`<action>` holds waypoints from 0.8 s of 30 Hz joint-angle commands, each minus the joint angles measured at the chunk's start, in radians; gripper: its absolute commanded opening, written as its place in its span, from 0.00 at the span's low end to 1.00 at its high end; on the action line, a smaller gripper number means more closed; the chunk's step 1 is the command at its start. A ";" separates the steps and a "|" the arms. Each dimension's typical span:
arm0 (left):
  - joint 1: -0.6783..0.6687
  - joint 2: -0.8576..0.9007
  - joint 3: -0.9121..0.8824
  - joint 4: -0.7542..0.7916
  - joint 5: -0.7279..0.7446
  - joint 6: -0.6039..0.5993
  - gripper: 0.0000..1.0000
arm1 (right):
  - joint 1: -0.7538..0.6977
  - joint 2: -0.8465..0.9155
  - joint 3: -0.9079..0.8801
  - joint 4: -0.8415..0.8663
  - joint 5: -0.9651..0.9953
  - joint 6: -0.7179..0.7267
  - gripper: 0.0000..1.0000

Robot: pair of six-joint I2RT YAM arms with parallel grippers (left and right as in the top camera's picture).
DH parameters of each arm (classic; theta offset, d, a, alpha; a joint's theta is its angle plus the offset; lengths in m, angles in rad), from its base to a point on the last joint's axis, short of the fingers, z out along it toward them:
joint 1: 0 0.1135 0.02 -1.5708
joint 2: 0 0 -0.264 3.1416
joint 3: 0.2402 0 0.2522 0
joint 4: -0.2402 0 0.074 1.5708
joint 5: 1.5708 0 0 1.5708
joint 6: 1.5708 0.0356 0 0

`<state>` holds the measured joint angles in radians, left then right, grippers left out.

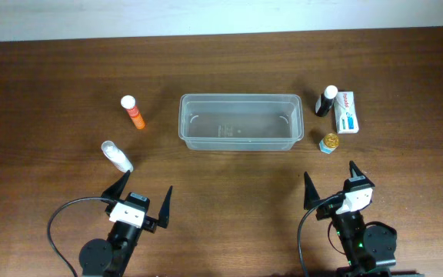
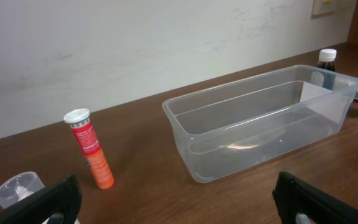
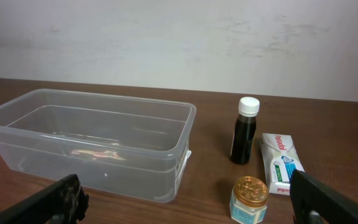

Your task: Pack container

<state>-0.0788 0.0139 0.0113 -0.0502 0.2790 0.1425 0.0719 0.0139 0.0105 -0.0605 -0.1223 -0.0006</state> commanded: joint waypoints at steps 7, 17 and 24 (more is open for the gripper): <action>-0.006 -0.009 -0.002 -0.008 -0.007 0.013 0.99 | 0.006 -0.011 -0.005 -0.006 -0.002 0.000 0.98; -0.006 -0.009 -0.002 -0.008 -0.007 0.013 1.00 | 0.006 -0.011 -0.005 0.066 -0.263 0.047 0.98; -0.006 -0.009 -0.002 -0.008 -0.007 0.013 0.99 | 0.006 -0.010 0.100 0.271 -0.495 0.204 0.98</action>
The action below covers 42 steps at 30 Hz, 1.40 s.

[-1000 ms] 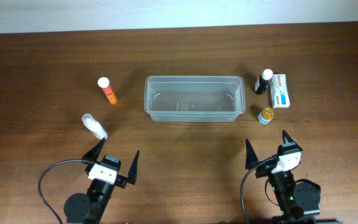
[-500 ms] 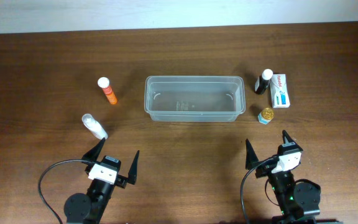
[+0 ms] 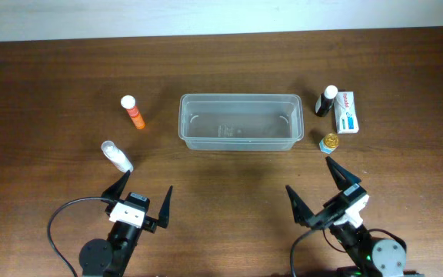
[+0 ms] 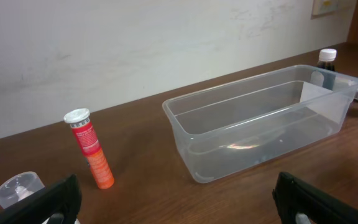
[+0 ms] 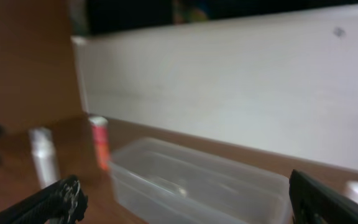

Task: Pack container
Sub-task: 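Move the right gripper over the gold-lidded Tiger Balm jar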

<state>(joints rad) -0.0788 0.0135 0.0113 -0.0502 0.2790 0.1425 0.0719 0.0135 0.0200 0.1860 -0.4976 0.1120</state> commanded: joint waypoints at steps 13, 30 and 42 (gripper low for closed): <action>-0.006 -0.008 -0.002 -0.008 -0.007 0.013 1.00 | 0.006 0.360 0.946 -0.865 0.524 -0.142 0.98; -0.006 -0.008 -0.002 -0.008 -0.007 0.013 0.99 | 0.005 1.180 1.629 -1.597 0.486 -0.150 0.98; -0.006 -0.008 -0.002 -0.008 -0.007 0.013 0.99 | -0.199 1.393 1.627 -1.555 0.394 0.237 0.98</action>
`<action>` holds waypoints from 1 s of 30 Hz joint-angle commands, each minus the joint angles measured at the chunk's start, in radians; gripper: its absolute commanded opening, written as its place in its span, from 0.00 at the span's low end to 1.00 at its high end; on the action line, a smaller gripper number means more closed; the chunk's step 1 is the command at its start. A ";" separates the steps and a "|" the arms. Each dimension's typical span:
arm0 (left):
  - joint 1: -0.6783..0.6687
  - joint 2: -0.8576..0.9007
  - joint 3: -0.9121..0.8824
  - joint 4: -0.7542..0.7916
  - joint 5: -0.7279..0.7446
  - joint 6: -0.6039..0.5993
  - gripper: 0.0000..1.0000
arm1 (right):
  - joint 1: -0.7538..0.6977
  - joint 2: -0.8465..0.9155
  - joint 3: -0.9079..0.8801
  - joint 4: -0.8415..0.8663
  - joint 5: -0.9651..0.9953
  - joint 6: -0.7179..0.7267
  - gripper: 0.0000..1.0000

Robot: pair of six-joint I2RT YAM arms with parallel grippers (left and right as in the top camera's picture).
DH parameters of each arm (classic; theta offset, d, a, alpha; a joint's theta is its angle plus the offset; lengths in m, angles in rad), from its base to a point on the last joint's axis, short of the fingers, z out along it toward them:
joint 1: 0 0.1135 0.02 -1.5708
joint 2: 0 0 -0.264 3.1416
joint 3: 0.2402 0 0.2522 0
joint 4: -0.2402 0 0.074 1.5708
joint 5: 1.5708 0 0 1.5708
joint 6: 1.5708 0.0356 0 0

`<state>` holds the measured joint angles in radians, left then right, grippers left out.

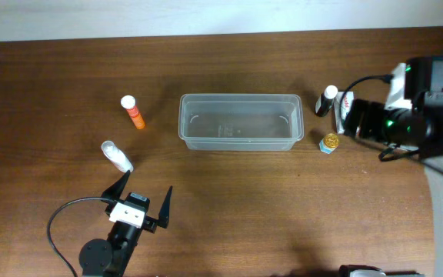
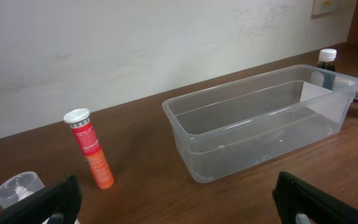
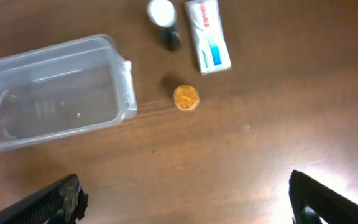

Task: Pack container
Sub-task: 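Move the right gripper over the gold-lidded Tiger Balm jar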

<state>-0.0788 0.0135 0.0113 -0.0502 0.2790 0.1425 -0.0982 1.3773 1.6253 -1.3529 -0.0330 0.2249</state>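
The clear plastic container point(image 1: 239, 123) stands empty mid-table. Left of it lie an orange tube point(image 1: 134, 112) and a small clear bottle point(image 1: 117, 156). Right of it are a dark bottle with a white cap point(image 1: 326, 101), a white toothpaste box point(image 3: 208, 34) and a gold-lidded jar point(image 1: 330, 143). My left gripper point(image 1: 138, 201) sits low near the front edge, open and empty. My right gripper point(image 3: 185, 208) hangs open high above the right side, looking down on the jar point(image 3: 186, 98) and the container's right end point(image 3: 51, 93).
The right arm's body point(image 1: 410, 108) covers part of the toothpaste box from above. A cable point(image 1: 60, 223) loops beside the left arm's base. Bare brown table point(image 1: 237, 200) lies in front of the container.
My right arm has gone from low at the table's front to high at the right, its camera now looking straight down on the right-hand items. The left arm and all objects are unchanged.
Both grippers rested open at the front edge, facing the container. Then the right gripper was turned to the left and lifted a little. Now it is high over the right side, still open. Nothing on the table has moved.
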 commanded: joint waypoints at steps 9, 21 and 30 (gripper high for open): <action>-0.006 -0.008 -0.002 -0.008 -0.007 0.013 0.99 | -0.032 0.209 0.011 -0.050 -0.068 0.150 0.98; -0.006 -0.008 -0.002 -0.008 -0.007 0.013 0.99 | -0.033 0.436 0.011 -0.023 -0.024 0.181 0.98; -0.006 -0.008 -0.002 -0.008 -0.007 0.013 0.99 | -0.020 0.470 -0.023 0.044 0.019 0.285 0.99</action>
<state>-0.0788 0.0135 0.0113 -0.0505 0.2790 0.1425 -0.1284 1.8366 1.6234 -1.3293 -0.0410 0.4599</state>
